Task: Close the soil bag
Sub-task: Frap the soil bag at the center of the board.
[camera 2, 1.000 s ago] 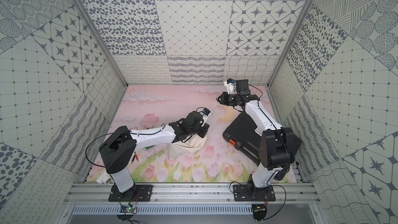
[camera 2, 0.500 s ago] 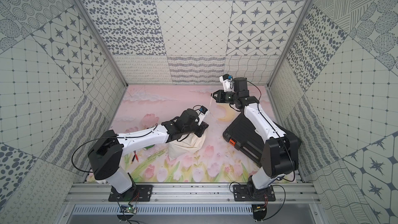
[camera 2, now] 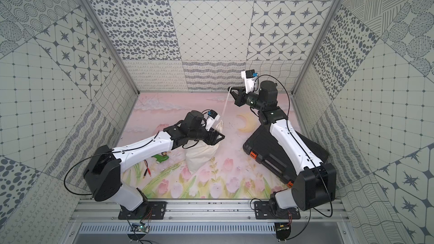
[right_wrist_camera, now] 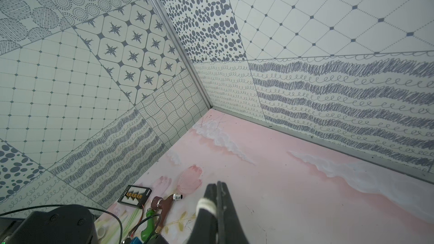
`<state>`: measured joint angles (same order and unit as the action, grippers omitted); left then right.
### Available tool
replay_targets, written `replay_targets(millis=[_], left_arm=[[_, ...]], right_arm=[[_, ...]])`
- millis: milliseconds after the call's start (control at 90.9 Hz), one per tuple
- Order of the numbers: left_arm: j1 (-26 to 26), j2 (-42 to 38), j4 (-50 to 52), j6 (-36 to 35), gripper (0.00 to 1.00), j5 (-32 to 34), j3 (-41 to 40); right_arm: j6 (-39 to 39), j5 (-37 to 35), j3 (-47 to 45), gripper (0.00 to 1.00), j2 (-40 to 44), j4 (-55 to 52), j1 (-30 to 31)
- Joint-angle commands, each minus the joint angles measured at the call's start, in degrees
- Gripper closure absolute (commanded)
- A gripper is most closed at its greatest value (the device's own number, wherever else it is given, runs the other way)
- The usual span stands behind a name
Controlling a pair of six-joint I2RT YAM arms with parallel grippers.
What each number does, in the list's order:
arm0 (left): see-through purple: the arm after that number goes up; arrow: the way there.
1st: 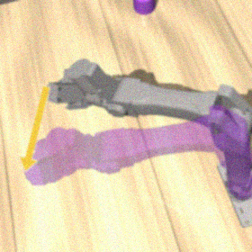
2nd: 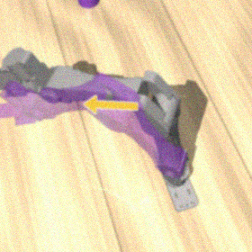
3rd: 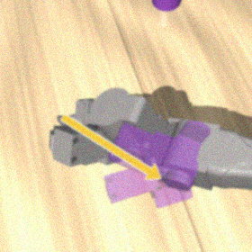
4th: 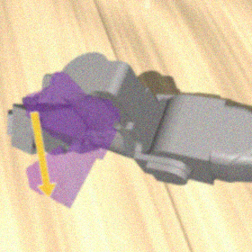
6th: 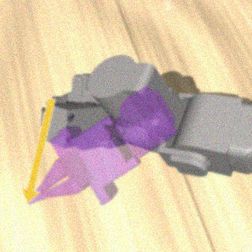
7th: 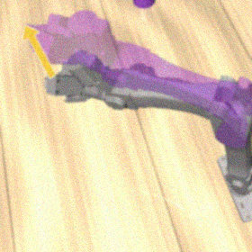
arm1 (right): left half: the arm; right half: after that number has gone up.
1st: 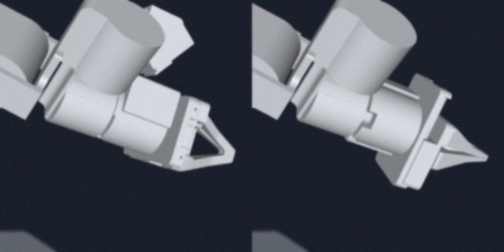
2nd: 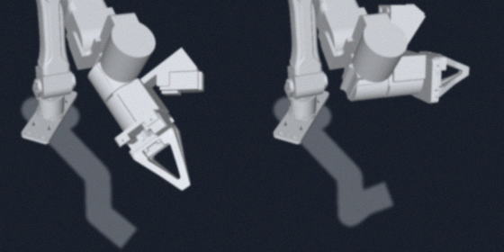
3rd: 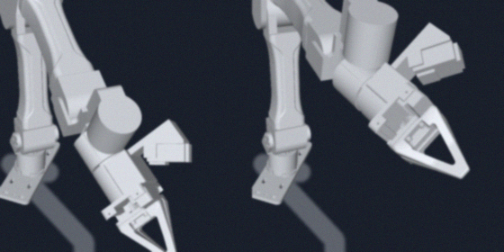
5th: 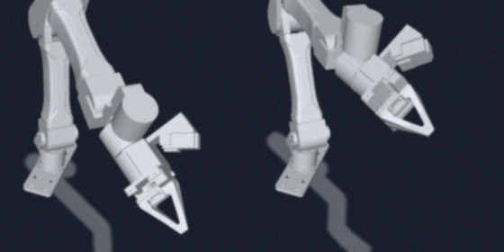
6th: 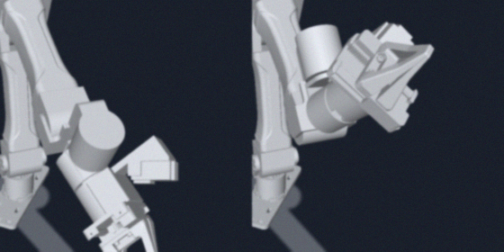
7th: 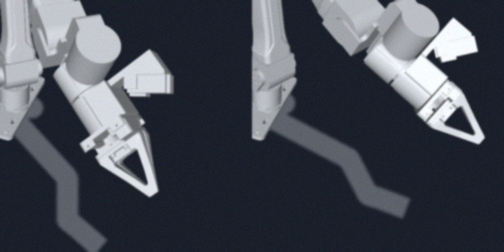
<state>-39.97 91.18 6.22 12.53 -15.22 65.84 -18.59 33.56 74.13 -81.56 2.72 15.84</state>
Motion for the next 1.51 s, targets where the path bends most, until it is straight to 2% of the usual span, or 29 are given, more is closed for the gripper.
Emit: replay_targets(millis=[0, 88, 176, 264, 517, 616, 803, 902, 1133, 1254, 1496], left_arm=[[2.2, -1.3, -8.6, 3.2, 0.35, -8.7, -0.1], [3.9, -1.6, -13.3, 5.0, 0.35, -8.6, -0.4], [5.2, -0.6, -15.6, 5.8, 0.39, -9.4, 1.0], [6.0, 1.8, -15.6, 5.7, 0.47, -11.2, 4.0], [6.5, 9.6, -13.9, 5.0, 0.49, -18.5, 13.1], [6.5, 11.1, -14.0, 5.2, 0.59, -18.9, 14.6], [6.4, 12.4, -12.7, 5.0, 0.84, -20.0, 15.1], [5.9, 12.5, -10.9, 3.9, 0.91, -20.2, 13.3], [2.4, 11.5, -2.7, -1.5, 0.95, -16.7, 7.0], [-1.2, 11.9, -0.7, -2.9, 0.95, -14.3, 2.3], [-6.4, 14.9, 1.6, -2.8, 0.91, -11.0, -2.3]], right_arm=[[1.2, -0.4, -0.7, 1.00, 1.0, 4.7, 0.6], [1.3, -0.1, -1.3, 1.00, 0.8, 4.7, 0.9], [1.4, 0.0, -1.7, 1.00, 0.8, 4.8, 1.4], [1.5, 0.2, -1.8, 1.00, 0.8, 4.7, 1.7], [1.9, 0.5, -1.6, 1.00, 1.0, 3.8, 1.9], [2.1, 0.5, -1.6, 1.00, 1.2, 3.5, 1.9], [2.4, 0.0, -1.3, 1.00, 1.3, 3.2, 1.9], [2.9, -0.5, -0.4, 1.00, 1.1, 2.8, 1.9], [3.3, -2.9, 3.1, 1.00, -0.1, 2.1, 1.3], [2.5, -4.6, 5.0, 1.00, -1.2, 2.9, 0.2], [0.1, -7.3, 7.8, 1.00, -3.8, 4.5, -1.8]])
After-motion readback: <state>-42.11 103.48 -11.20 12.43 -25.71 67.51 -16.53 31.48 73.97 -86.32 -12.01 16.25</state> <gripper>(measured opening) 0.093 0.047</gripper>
